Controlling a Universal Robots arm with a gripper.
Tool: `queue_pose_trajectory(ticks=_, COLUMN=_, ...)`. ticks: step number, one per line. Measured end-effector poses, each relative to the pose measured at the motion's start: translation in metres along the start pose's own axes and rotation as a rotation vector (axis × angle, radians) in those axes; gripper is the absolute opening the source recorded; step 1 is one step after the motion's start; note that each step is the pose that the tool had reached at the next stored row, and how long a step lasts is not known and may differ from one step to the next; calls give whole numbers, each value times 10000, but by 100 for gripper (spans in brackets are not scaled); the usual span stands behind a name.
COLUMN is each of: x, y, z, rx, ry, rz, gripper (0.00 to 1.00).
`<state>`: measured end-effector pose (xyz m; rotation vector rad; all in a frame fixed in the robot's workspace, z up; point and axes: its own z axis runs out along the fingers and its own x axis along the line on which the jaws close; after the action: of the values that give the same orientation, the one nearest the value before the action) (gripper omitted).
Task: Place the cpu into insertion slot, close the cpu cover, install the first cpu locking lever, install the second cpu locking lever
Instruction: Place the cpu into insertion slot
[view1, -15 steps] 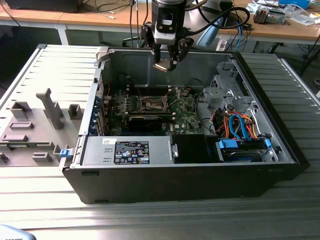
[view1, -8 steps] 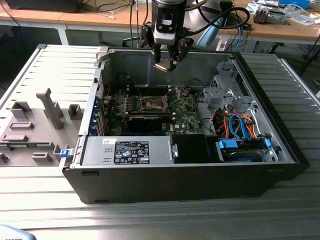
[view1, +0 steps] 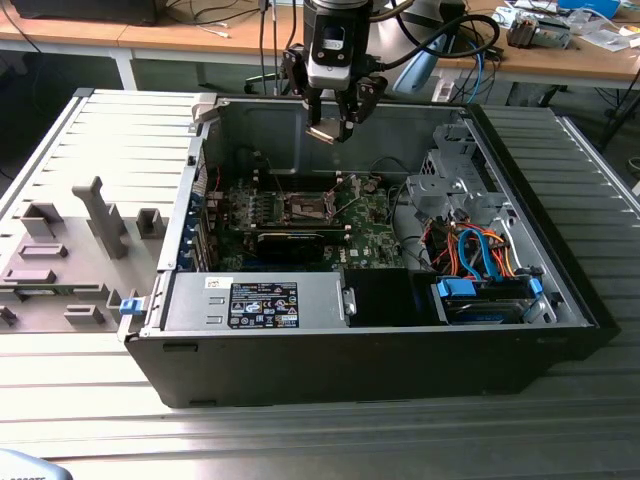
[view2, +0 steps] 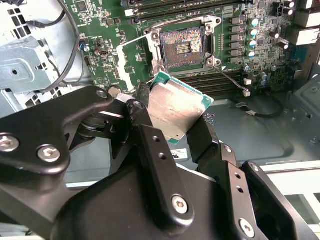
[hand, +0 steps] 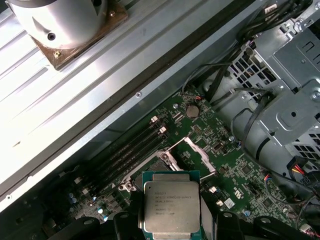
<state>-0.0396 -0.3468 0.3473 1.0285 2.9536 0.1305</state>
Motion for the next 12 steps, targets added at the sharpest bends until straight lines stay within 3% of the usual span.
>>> queue_pose_trajectory(ticks=12, x=0, y=0, z=0, rx=-1, ry=-5, rz=58, gripper=55)
